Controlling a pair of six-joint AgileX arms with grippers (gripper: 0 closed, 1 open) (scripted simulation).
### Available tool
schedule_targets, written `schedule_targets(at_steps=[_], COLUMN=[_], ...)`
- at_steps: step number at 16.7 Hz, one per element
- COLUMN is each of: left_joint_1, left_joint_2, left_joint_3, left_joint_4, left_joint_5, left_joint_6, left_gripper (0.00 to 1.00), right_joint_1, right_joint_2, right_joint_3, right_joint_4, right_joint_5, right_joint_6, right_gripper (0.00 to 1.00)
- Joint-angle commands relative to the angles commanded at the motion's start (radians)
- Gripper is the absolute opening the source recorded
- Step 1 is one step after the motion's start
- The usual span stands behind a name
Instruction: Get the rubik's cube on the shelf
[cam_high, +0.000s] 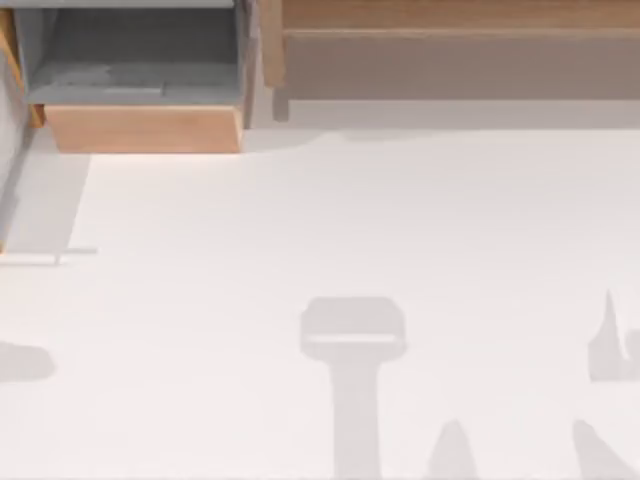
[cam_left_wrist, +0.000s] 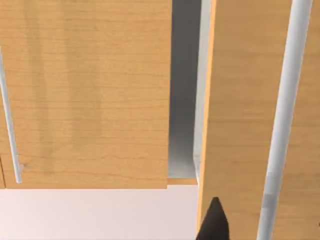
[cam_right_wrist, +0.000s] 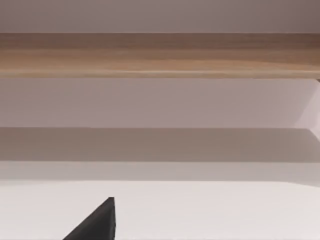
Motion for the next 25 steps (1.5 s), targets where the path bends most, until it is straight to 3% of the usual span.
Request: schedule_targets(at_steps=[4,5,25], left_joint_1=[0.0,0.0,0.043], left_joint_2=[0.0,0.0,-0.017], left_joint_3=[0.0,0.0,-0.057], left_joint_4=[0.0,0.0,0.034], left_joint_5=[0.0,0.0,0.047], left_joint_6=[0.0,0.0,0.003], left_gripper=[0.98,1.0,1.0], right_joint_1=[0.0,0.0,0.0], right_joint_2=[0.0,0.0,0.0], right_joint_3=[0.0,0.0,0.0], right_joint_4=[0.0,0.0,0.0], right_joint_5=[0.0,0.0,0.0], right_joint_6=[0.0,0.0,0.0], right_gripper=[1.0,1.0,1.0])
